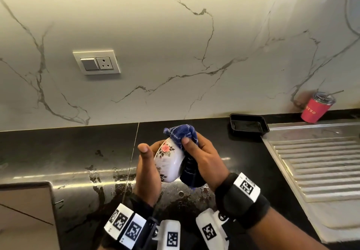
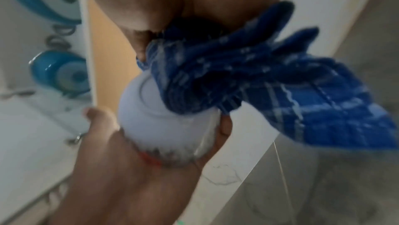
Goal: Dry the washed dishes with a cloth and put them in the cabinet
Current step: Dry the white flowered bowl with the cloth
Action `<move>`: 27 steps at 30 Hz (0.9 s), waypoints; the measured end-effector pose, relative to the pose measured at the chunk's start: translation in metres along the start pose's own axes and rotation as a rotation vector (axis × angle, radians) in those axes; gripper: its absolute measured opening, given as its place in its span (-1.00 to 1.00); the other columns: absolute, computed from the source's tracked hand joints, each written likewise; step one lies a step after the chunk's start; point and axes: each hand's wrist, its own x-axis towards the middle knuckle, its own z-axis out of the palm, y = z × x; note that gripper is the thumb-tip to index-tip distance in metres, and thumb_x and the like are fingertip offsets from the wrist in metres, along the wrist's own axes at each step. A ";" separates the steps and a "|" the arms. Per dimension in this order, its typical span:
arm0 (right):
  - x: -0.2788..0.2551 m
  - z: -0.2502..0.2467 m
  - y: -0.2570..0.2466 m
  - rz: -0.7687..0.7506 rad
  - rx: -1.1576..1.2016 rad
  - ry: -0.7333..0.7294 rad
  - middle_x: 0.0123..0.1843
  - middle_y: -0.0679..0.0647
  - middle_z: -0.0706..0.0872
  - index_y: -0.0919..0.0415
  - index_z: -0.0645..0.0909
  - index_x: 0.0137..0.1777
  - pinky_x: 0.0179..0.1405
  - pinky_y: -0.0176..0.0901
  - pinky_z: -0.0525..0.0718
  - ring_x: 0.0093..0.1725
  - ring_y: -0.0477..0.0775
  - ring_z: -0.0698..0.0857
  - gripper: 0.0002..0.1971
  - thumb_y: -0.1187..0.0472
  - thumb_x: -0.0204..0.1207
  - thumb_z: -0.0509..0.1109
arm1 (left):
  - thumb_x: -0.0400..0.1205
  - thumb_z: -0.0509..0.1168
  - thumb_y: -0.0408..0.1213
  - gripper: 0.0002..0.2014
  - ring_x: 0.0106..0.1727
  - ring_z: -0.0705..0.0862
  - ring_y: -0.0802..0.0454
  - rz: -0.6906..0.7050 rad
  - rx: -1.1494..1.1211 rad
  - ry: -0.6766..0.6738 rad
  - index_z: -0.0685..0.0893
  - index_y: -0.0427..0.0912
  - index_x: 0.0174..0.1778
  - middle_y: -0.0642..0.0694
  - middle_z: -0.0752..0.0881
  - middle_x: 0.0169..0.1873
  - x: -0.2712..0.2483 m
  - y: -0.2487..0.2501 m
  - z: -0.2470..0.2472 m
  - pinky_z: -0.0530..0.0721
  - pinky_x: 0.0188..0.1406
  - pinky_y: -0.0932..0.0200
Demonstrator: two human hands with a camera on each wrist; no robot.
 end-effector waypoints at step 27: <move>-0.034 -0.026 0.014 -0.765 -1.180 -0.393 0.66 -0.04 0.42 0.04 0.58 0.51 0.55 0.40 0.39 0.72 0.21 0.22 -0.48 0.31 0.54 0.47 | 0.60 0.25 0.20 -0.27 -0.10 0.76 -0.06 -0.769 -0.856 -0.054 0.66 -0.41 0.41 -0.15 0.71 -0.16 -0.005 0.027 0.007 0.78 0.14 -0.08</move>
